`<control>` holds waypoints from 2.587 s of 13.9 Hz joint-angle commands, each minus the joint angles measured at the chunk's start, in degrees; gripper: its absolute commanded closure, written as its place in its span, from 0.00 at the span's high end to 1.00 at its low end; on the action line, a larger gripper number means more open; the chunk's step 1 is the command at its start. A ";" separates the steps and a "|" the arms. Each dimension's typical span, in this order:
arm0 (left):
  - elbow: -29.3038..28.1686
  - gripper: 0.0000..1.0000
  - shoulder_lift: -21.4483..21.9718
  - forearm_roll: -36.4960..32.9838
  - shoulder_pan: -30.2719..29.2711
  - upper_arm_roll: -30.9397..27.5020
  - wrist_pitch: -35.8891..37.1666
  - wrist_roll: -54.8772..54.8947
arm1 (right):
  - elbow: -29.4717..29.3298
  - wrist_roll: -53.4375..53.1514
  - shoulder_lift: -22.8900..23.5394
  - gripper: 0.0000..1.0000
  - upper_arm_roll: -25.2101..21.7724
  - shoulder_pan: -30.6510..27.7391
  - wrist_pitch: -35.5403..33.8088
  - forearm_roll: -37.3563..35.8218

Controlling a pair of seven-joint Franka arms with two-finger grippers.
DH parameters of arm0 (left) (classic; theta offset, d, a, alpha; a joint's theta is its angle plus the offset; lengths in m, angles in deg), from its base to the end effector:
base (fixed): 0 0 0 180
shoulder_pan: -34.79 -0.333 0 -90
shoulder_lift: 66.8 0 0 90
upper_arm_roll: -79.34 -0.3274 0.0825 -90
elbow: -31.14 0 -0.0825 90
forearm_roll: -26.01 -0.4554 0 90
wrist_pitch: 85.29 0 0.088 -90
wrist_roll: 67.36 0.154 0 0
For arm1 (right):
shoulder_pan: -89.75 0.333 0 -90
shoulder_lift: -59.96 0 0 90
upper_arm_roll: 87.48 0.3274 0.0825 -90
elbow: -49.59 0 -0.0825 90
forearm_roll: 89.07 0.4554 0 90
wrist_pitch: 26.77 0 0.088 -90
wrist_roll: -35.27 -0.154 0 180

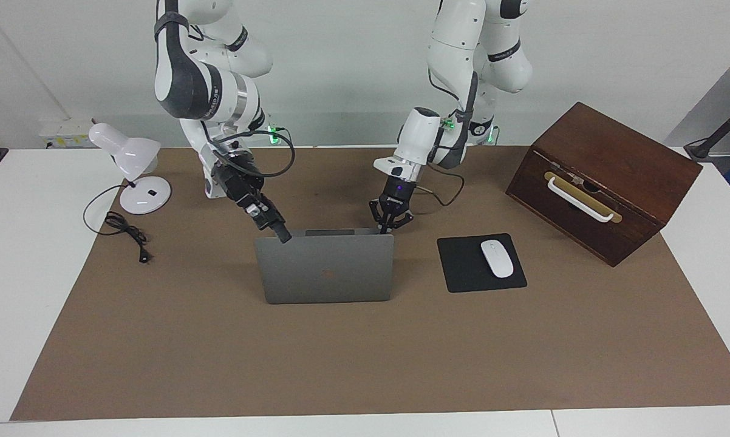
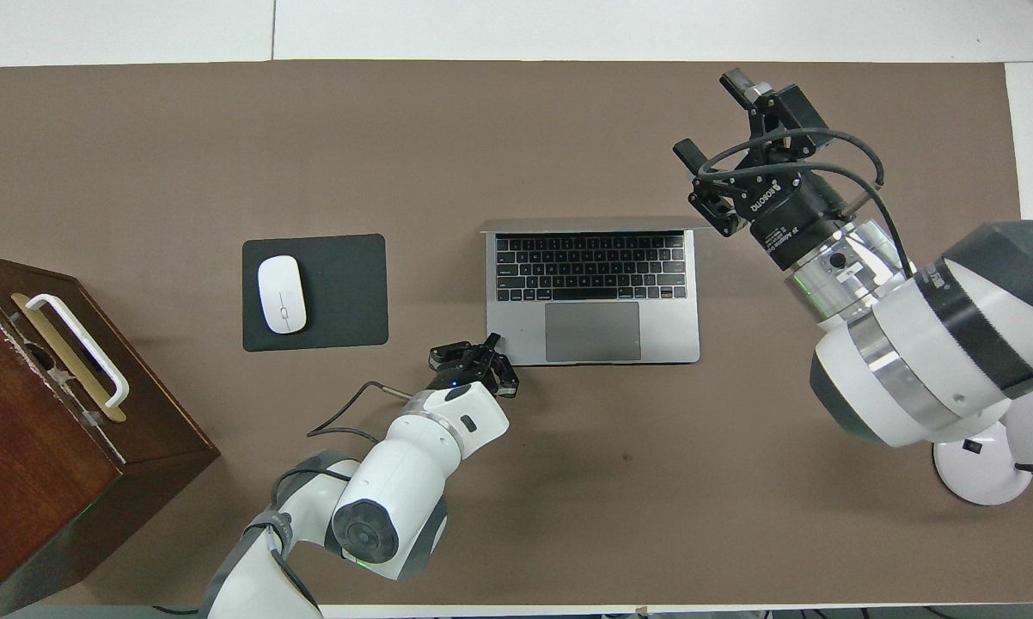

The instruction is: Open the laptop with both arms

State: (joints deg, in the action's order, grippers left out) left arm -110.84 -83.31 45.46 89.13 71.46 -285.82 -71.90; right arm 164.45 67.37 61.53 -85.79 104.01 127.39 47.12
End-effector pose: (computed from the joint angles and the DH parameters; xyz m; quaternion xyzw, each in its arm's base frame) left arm 0.4331 -0.3855 0.1751 0.9160 -0.1802 0.3297 0.1404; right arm 0.6663 0.1816 0.4426 -0.5907 0.4587 -0.2109 0.6294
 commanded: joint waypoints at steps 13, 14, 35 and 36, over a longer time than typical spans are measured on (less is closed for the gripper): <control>0.92 0.00 -3.54 1.65 0.15 -1.17 -0.21 1.64 | -9.63 2.19 3.61 0.99 0.17 -1.42 0.26 2.95; 0.92 0.00 -3.62 1.65 0.15 -1.17 -0.21 1.64 | -12.35 2.19 4.74 0.99 0.08 -1.86 0.35 2.94; 3.21 0.00 1.55 20.44 4.28 -0.82 -0.04 1.55 | -48.76 -3.44 14.00 0.99 -0.10 -23.49 -52.24 -104.06; 3.21 0.00 2.35 21.59 4.46 -0.73 0.14 1.55 | -48.67 -4.92 12.24 0.99 -0.10 -22.79 -56.30 -109.24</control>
State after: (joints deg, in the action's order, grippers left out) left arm -107.33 -83.41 63.61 92.22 71.15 -285.84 -71.57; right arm 116.96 64.78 76.24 -86.42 80.60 77.60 -53.97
